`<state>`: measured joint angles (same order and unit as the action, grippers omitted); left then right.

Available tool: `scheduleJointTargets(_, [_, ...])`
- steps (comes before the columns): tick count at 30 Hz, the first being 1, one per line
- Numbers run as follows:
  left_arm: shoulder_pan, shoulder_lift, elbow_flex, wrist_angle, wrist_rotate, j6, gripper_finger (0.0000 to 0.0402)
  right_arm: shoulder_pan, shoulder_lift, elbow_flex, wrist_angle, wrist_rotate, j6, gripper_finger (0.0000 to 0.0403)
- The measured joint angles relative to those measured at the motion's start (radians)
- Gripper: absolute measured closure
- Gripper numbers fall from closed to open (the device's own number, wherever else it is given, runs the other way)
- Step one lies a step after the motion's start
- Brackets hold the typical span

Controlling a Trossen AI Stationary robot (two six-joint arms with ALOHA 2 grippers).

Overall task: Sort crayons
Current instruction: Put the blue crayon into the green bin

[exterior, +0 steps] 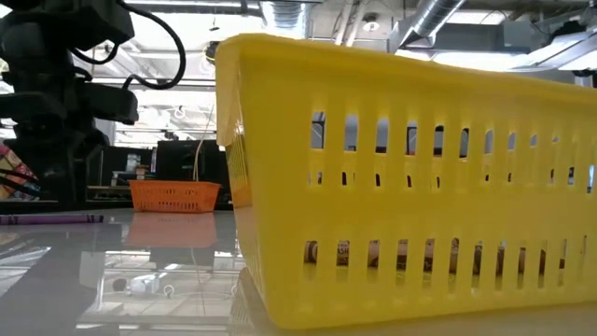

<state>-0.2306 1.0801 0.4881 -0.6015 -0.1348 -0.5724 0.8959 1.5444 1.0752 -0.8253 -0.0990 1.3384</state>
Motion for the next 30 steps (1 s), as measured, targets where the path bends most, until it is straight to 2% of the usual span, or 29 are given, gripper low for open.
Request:
scheduleJointTargets(14, [0.009,0.131,0.002,0.032,-0.012,0.009,0.0263,0.0,0.0,0.0,0.005,0.024,-0.003,0.035])
scheduleJointTargets(18, [0.033,0.147,0.004,0.033,-0.01,0.042,0.0294,0.0,0.0,0.0,0.007,0.033,-0.003,0.035])
scheduleJointTargets(25, [0.1,0.148,0.003,0.037,-0.007,0.148,0.0387,0.0,0.0,0.0,0.018,0.049,-0.003,0.0351])
scheduleJointTargets(30, [0.147,0.148,0.002,0.043,-0.007,0.221,0.0394,0.0,0.0,0.0,0.018,0.049,-0.003,0.0351])
